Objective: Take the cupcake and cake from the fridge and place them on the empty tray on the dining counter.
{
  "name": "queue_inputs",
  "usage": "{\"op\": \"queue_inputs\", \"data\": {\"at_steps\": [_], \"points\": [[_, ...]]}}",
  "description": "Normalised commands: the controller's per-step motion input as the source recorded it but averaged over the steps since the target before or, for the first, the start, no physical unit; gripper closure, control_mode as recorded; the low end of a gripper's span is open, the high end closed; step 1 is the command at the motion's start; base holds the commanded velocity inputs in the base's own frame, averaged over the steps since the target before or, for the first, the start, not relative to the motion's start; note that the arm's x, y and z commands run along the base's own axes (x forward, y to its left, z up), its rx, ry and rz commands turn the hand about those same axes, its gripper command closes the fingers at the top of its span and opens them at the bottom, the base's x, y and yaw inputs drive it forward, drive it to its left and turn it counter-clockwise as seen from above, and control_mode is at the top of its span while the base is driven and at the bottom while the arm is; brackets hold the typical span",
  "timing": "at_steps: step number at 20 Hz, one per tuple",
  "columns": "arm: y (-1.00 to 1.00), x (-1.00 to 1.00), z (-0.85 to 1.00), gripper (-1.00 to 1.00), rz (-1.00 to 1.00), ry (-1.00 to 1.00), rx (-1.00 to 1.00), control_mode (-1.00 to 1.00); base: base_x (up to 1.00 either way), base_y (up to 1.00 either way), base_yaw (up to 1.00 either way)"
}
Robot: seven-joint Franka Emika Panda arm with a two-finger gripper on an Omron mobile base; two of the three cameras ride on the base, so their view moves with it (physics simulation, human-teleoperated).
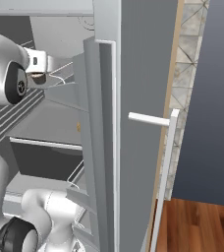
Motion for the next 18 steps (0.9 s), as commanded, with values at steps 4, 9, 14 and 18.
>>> {"op": "queue_inputs", "data": {"at_steps": [4, 9, 14, 18], "points": [[-0.18, -1.00, -0.06, 1.00, 0.03, -0.01, 0.00, -1.00, 0.00, 0.00, 0.00], [-0.20, -1.00, -0.01, 1.00, 0.04, -0.08, 0.00, -1.00, 0.00, 0.00, 0.00], [-0.08, -1.00, -0.16, 1.00, 0.05, -0.03, 0.00, -1.00, 0.00, 0.00, 0.00], [0.00, -1.00, -0.55, 1.00, 0.06, 0.00, -0.01, -1.00, 0.00, 0.00, 0.00]]}}
